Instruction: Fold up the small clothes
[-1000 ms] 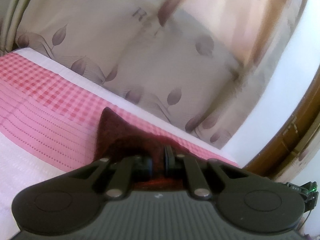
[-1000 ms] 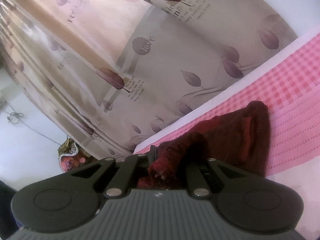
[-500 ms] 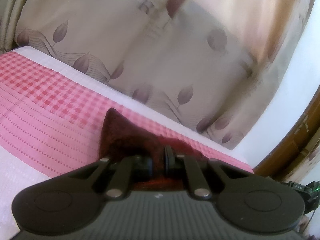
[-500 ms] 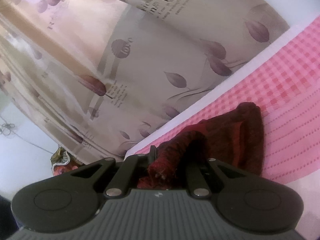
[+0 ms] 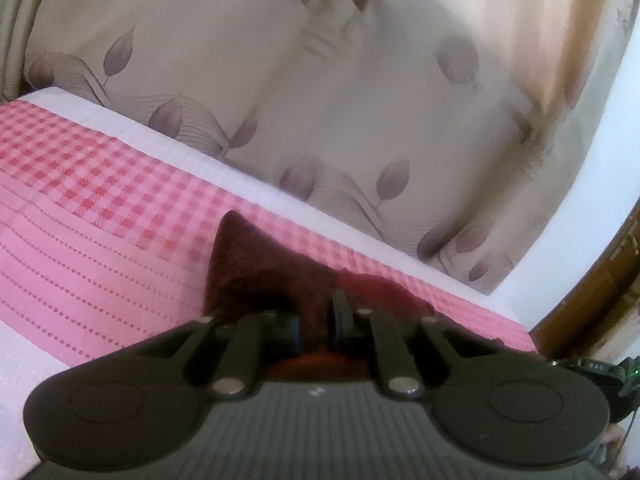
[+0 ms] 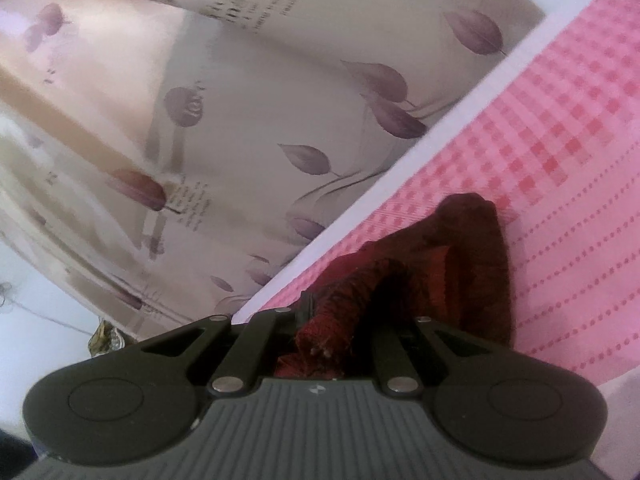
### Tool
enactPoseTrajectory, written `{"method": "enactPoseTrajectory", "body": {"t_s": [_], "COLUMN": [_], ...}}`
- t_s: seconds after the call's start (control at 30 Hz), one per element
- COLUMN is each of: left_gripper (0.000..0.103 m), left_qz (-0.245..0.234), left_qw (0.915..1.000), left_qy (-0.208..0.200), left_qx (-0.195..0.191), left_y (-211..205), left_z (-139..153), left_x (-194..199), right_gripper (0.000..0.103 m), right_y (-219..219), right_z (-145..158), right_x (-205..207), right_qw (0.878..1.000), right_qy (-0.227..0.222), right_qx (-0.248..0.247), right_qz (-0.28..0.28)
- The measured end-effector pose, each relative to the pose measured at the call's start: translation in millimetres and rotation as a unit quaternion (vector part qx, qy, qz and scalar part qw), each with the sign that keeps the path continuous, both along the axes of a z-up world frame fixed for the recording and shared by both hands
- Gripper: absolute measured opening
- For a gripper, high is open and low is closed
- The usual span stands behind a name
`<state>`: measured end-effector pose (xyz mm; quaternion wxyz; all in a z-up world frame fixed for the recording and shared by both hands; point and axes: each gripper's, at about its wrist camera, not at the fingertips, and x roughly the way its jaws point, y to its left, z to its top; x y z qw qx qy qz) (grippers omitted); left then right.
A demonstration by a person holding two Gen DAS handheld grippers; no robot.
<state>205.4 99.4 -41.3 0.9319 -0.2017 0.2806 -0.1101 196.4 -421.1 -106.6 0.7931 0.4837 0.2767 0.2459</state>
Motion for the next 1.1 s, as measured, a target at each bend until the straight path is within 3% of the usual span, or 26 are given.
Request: {"method": "enactPoseTrajectory", "body": {"t_s": [0.2, 0.27, 0.3, 0.33, 0.37, 0.4, 0.47, 0.53, 0.6, 0.67, 0.77, 0.93, 1.0, 1.1], "left_gripper": [0.026, 0.049, 0.075, 0.09, 0.093, 0.096, 0.096, 0.096, 0.096, 0.096, 0.096, 0.096, 0.096, 0.096], "left_qz": [-0.004, 0.005, 0.012, 0.024, 0.04, 0.055, 0.061, 0.06, 0.054, 0.044, 0.037, 0.006, 0.006, 0.01], "left_qw": [0.9999, 0.9995, 0.9986, 0.9968, 0.9941, 0.9914, 0.991, 0.9931, 0.994, 0.9953, 0.9963, 0.998, 0.9968, 0.9949], "left_qy": [-0.002, -0.009, -0.015, -0.03, -0.05, -0.065, -0.074, -0.073, -0.075, -0.076, -0.077, -0.049, -0.05, -0.037], "left_qx": [-0.012, -0.031, -0.049, -0.07, -0.088, -0.1, -0.093, -0.07, -0.058, -0.041, -0.004, 0.041, 0.061, 0.093], "left_y": [1, 4, 7, 11, 15, 18, 18, 15, 14, 12, 6, -3, -5, -8], "left_z": [-2, -1, 0, 1, 2, 4, 10, 15, 17, 17, 13, -2, -8, -14], "left_x": [13, 16, 16, 15, 12, 10, 12, 14, 11, 7, -1, -5, -7, -3], "right_gripper": [0.017, 0.023, 0.028, 0.031, 0.038, 0.05, 0.062, 0.063, 0.063, 0.063, 0.063, 0.063, 0.063, 0.063], "right_y": [2, 0, -1, -1, -3, -6, -14, -22, -25, -27, -24, -4, 1, 1], "right_z": [-13, -16, -18, -19, -20, -20, -22, -24, -18, -8, 9, 20, 18, 13], "right_x": [9, 10, 11, 11, 11, 11, 7, 5, -1, -11, -29, -33, -29, -19], "right_qw": [1.0, 0.999, 0.999, 0.999, 0.998, 0.998, 0.996, 0.993, 0.994, 0.996, 0.994, 0.974, 0.969, 0.97], "right_qy": [0.016, 0.018, 0.02, 0.021, 0.02, 0.018, 0.013, 0.006, -0.006, -0.029, -0.062, -0.075, -0.07, -0.066], "right_qx": [0.018, 0.025, 0.032, 0.04, 0.044, 0.045, 0.065, 0.095, 0.079, 0.044, -0.046, -0.212, -0.236, -0.23], "right_qz": [-0.011, -0.015, -0.018, -0.02, -0.027, -0.038, -0.065, -0.074, -0.08, -0.078, -0.075, -0.039, -0.036, -0.044]}}
